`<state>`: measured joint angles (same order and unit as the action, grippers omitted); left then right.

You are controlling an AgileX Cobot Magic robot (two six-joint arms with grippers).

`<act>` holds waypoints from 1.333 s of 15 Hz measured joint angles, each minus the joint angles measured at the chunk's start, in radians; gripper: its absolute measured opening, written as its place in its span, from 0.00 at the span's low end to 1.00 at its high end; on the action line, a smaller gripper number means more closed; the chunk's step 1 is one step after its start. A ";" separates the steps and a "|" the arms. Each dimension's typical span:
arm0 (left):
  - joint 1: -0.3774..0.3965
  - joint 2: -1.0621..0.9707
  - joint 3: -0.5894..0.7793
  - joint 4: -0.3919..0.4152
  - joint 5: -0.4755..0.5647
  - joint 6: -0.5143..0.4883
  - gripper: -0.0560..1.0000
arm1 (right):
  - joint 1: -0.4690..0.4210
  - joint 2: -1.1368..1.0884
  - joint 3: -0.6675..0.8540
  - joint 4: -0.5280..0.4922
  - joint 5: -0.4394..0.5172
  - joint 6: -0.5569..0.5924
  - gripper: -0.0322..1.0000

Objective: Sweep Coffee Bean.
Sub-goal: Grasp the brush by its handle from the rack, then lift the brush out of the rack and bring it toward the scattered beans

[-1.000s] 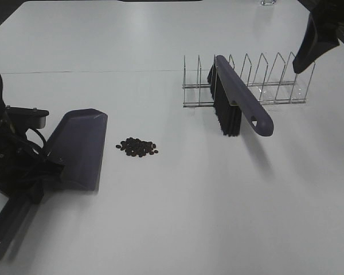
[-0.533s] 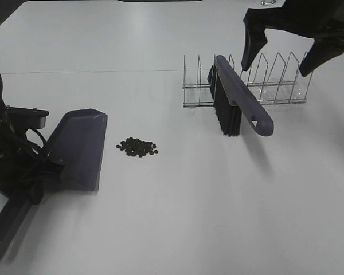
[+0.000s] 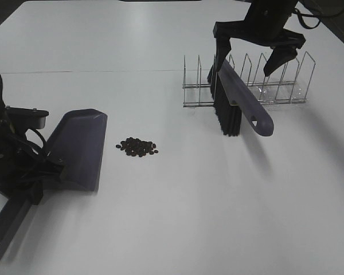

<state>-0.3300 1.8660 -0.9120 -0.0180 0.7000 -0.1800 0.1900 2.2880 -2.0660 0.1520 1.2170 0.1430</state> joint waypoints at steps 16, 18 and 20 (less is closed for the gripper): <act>0.000 0.000 0.000 0.012 0.001 0.003 0.37 | 0.012 0.146 -0.028 0.000 -0.001 -0.012 0.33; 0.000 0.000 0.000 0.018 0.002 0.003 0.37 | 0.011 0.146 -0.028 0.005 -0.001 -0.012 0.33; 0.000 0.000 0.000 0.018 0.003 0.003 0.37 | 0.011 0.146 -0.028 0.007 -0.001 -0.013 0.33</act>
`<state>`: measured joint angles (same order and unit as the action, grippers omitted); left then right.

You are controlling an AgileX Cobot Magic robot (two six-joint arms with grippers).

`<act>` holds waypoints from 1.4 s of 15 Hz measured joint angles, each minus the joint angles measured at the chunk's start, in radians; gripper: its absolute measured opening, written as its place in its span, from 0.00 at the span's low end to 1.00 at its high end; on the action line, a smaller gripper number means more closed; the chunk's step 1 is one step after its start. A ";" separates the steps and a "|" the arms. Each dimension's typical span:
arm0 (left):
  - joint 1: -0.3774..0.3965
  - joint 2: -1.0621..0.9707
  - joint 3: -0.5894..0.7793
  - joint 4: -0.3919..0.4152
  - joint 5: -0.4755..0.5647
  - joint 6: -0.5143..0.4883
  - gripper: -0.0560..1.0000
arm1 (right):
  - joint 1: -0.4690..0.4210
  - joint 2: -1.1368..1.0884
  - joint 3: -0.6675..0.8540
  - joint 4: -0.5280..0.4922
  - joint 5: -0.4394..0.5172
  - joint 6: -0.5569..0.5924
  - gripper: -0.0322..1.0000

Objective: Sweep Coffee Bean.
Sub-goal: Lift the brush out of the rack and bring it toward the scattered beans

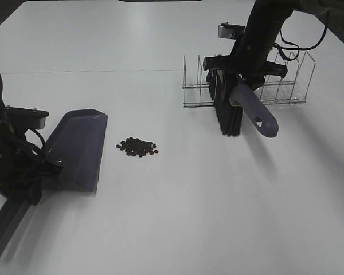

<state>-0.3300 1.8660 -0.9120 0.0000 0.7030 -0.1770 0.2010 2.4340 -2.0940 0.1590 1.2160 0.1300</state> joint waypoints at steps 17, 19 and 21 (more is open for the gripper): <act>0.000 0.000 0.000 -0.006 -0.005 -0.029 0.37 | -0.001 -0.415 0.341 -0.032 0.009 -0.015 0.33; 0.000 0.000 0.000 -0.006 -0.005 -0.031 0.37 | 0.000 -0.459 0.364 -0.032 0.014 -0.015 0.33; 0.000 0.000 0.000 0.007 -0.014 -0.063 0.37 | 0.032 -0.487 0.369 -0.057 0.015 -0.011 0.33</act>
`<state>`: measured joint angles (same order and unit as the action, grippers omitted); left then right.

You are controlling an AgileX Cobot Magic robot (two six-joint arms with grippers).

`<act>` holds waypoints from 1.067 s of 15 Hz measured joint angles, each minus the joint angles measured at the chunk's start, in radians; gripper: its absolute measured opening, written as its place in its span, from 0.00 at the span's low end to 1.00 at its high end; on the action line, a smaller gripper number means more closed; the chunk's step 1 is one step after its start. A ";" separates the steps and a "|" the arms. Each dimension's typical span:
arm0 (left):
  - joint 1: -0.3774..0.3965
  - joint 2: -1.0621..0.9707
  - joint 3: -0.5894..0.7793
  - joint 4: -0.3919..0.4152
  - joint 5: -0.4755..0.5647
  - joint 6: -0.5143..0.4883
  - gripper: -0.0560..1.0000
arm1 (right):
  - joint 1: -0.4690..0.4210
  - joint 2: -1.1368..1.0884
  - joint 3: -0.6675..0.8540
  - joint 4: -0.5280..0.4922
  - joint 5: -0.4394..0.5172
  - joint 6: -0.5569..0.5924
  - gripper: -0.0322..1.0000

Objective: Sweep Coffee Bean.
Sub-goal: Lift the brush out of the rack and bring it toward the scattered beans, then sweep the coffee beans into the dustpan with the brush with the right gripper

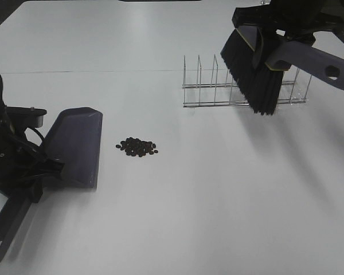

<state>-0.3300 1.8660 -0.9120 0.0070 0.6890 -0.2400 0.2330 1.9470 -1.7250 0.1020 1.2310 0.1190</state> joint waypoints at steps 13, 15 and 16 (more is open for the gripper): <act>0.000 0.000 0.000 0.132 -0.009 -0.003 0.37 | 0.371 0.251 0.005 -0.471 -0.005 0.222 0.33; 0.000 0.000 0.000 0.107 -0.020 0.031 0.37 | 0.371 0.290 -0.011 -0.463 -0.021 0.229 0.33; 0.000 0.000 0.000 0.092 -0.022 0.049 0.37 | 0.371 0.308 -0.032 -0.447 -0.024 0.229 0.33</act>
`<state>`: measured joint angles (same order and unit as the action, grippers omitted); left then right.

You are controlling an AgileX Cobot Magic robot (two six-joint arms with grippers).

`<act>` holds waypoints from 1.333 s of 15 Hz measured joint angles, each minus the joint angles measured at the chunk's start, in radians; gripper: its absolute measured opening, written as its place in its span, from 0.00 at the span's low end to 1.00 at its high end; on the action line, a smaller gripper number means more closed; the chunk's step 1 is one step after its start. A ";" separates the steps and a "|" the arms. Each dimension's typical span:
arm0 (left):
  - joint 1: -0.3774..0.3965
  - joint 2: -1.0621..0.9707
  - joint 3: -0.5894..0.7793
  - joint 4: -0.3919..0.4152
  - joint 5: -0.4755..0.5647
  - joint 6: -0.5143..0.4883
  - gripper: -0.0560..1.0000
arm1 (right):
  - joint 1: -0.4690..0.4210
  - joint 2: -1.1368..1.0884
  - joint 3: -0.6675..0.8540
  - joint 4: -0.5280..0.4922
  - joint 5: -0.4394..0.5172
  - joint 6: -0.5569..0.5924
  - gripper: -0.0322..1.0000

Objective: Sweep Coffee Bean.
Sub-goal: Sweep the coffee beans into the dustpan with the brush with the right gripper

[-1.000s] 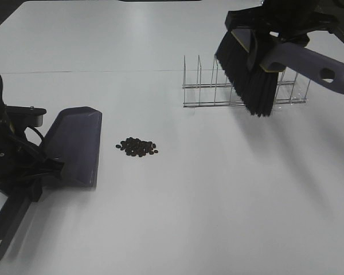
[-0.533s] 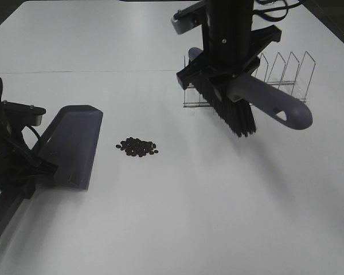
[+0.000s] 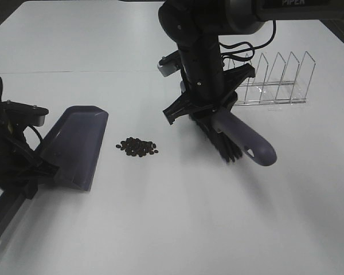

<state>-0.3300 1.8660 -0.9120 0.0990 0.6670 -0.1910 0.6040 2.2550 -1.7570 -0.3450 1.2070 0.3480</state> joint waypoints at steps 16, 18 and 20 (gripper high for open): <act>0.000 0.024 0.000 0.071 0.018 -0.062 0.37 | 0.072 0.113 -0.081 0.080 -0.064 0.054 0.33; 0.000 0.024 0.000 0.068 0.015 -0.057 0.37 | 0.072 0.121 -0.081 0.120 -0.074 0.054 0.33; 0.000 0.024 0.000 0.068 0.012 -0.057 0.37 | 0.072 0.121 -0.081 0.160 -0.090 0.056 0.33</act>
<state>-0.3300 1.8900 -0.9120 0.1670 0.6790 -0.2480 0.6760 2.3760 -1.8380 -0.1850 1.1170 0.4040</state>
